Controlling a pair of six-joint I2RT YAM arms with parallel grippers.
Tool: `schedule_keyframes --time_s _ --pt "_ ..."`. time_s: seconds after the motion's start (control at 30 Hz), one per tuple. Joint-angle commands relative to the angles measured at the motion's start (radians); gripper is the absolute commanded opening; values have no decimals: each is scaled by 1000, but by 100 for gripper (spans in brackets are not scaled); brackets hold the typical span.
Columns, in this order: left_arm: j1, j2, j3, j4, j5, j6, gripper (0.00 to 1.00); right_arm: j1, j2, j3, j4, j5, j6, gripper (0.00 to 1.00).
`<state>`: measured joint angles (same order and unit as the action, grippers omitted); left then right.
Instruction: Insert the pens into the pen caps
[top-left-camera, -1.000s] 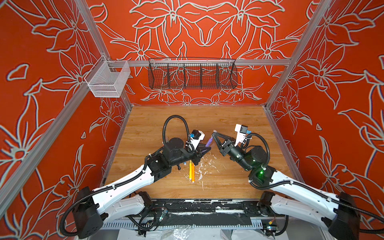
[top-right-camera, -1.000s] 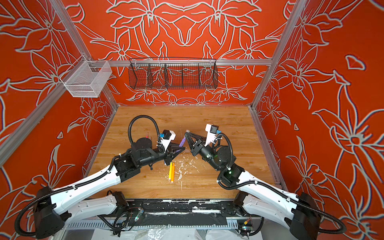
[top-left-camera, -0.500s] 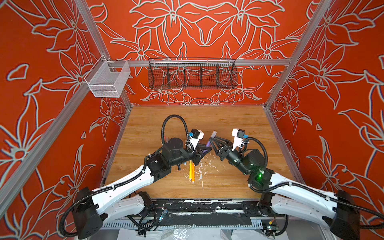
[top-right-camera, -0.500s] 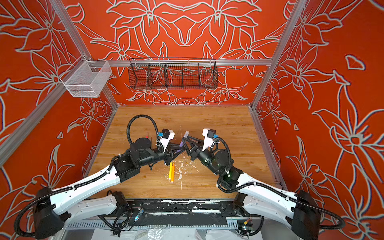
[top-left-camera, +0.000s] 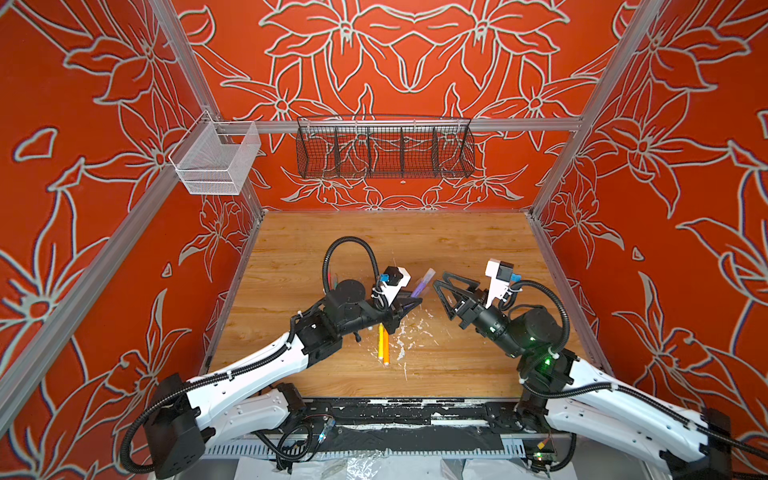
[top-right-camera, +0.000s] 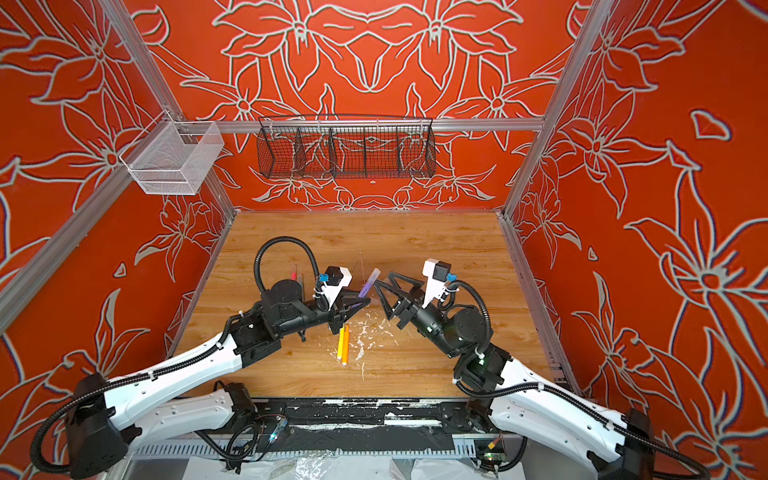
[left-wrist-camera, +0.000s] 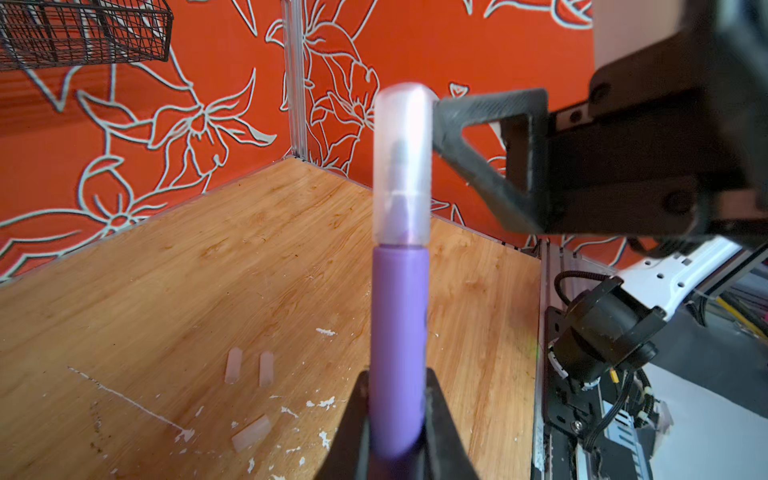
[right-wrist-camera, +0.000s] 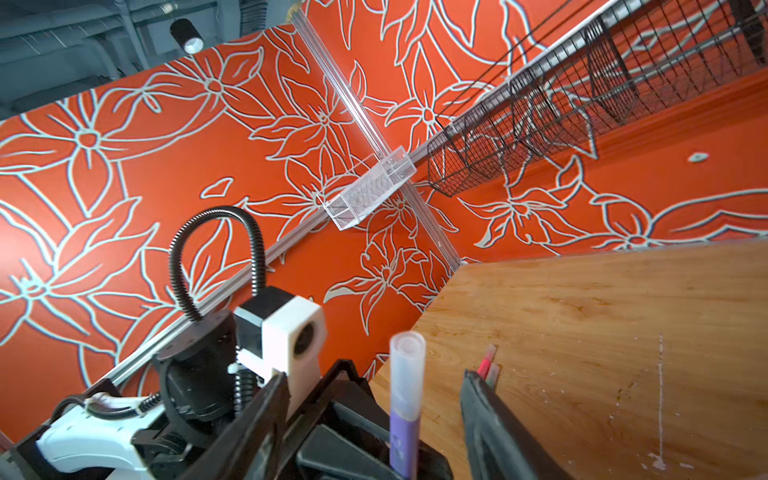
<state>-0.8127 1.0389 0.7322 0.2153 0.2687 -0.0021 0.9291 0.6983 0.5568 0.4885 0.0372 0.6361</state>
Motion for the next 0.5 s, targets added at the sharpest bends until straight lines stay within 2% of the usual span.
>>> schedule_keyframes --time_s 0.0,0.1,0.3,0.47 --pt "-3 -13 7 26 49 68 0 2 -10 45 -75 7 7 67" --pt "-3 -22 -9 33 104 86 0 2 17 81 -140 55 9 62" --pt "-5 -5 11 5 127 100 0 2 87 126 -128 -6 11 49" --pt "-6 2 7 23 118 102 0 2 112 153 -156 -11 3 29"
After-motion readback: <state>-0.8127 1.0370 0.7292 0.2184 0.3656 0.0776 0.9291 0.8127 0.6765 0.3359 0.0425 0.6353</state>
